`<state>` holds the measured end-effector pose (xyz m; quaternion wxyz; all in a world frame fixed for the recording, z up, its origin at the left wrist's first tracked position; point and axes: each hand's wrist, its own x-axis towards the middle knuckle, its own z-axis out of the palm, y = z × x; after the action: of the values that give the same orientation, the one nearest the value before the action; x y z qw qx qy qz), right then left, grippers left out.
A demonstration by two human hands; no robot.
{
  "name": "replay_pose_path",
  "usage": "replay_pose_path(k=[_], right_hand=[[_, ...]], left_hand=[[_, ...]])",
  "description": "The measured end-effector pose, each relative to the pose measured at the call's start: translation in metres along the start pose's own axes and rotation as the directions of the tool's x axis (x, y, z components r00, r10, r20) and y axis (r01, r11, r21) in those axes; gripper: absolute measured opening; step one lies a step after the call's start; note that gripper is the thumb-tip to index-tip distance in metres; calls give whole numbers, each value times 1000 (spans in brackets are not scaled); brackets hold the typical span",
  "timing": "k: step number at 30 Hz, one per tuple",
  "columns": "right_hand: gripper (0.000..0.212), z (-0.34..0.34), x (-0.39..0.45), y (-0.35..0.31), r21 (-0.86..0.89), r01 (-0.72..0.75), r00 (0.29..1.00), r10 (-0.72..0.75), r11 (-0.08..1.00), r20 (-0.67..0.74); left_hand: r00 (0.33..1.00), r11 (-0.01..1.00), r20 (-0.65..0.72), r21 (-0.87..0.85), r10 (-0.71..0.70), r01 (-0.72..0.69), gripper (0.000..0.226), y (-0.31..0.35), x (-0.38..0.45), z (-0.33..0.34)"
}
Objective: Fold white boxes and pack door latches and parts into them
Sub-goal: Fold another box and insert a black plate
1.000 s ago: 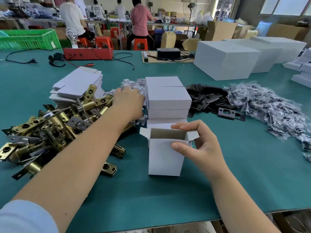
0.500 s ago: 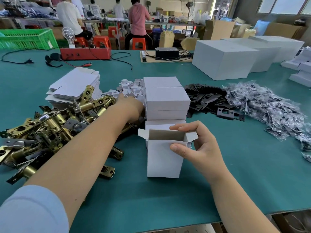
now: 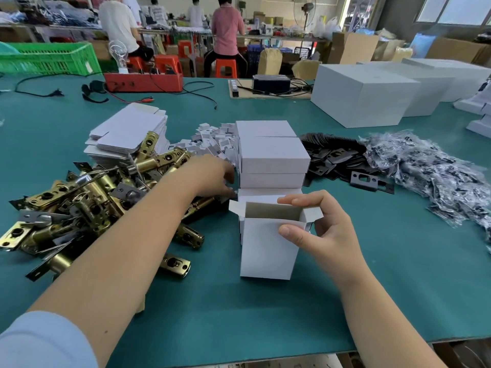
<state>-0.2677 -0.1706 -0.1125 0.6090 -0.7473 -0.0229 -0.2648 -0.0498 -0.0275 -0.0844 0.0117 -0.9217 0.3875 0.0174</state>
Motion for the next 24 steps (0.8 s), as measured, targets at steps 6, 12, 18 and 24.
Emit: replay_pose_path(k=[6,12,18,24], right_hand=[[37,0,0,-1,-6,-13,1000,13,1000,-2],[38,0,0,0,-7,-20,1000,20,1000,-8],[40,-1,-1,1,-2,-31,999,31,1000,-6],[38,-1,-1,-2,-40,-34,999,33,999,-17]], left_hand=[[997,942,-72,333,-24,47,35,12,4,9],[997,912,-46,402,-68,80,31,22,11,16],[985,922,-7,351,-171,162,34,24,12,18],[966,928,45,291,-256,232,39,36,15,5]])
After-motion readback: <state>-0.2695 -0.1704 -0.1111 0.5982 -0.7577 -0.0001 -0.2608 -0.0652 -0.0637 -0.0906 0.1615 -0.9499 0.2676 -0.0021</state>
